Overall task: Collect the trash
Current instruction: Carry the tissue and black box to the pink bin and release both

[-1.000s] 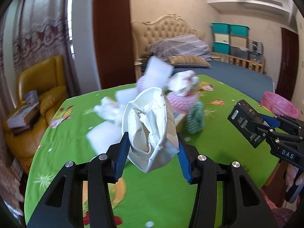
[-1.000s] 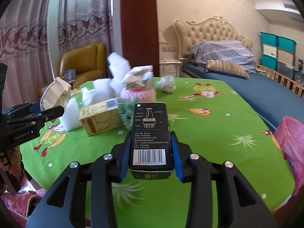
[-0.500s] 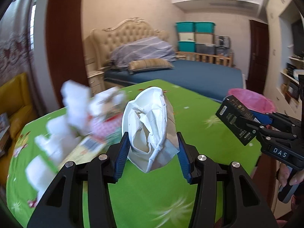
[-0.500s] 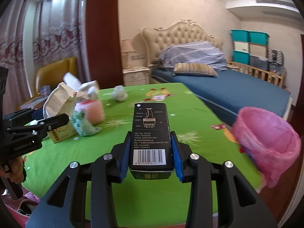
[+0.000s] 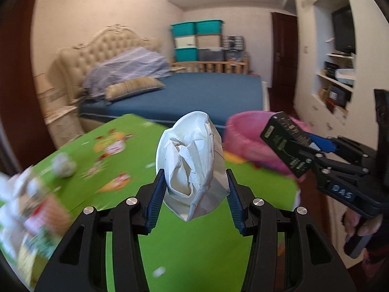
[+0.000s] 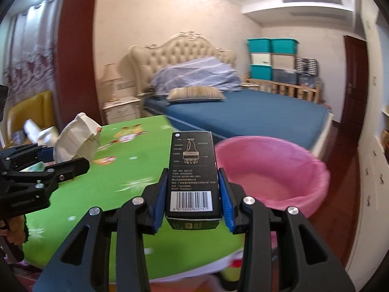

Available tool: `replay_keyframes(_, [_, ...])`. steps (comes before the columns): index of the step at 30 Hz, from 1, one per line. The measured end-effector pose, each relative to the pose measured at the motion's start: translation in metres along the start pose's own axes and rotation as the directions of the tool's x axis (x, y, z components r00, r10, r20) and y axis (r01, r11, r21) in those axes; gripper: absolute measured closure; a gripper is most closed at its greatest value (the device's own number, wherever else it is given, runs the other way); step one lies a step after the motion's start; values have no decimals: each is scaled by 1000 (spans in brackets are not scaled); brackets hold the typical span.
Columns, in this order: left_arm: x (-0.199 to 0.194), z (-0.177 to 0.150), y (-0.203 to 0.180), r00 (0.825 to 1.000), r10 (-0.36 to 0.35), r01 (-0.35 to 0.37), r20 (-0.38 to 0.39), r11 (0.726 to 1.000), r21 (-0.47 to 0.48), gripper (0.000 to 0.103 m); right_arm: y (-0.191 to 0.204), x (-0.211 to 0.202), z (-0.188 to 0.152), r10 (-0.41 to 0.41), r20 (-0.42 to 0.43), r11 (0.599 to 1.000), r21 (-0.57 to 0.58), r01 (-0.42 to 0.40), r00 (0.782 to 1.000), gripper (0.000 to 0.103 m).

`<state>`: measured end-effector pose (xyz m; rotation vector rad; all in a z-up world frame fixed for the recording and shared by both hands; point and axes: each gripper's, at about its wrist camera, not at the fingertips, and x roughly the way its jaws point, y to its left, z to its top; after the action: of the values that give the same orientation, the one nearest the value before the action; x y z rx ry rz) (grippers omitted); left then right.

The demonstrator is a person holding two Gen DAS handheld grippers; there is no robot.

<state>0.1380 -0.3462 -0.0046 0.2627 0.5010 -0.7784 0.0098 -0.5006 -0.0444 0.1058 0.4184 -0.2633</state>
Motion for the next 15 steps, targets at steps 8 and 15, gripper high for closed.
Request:
replay_keyframes(8, [81,55,-69,988,-157,157,-16,985,64,57,-86,25,16,-102,3,995,16,102,995,65])
replay_keyframes(15, [151,84,-110,985,-161,166,-64,982,90,57,-135,52,23,-115,-22,993,17,115,993,65])
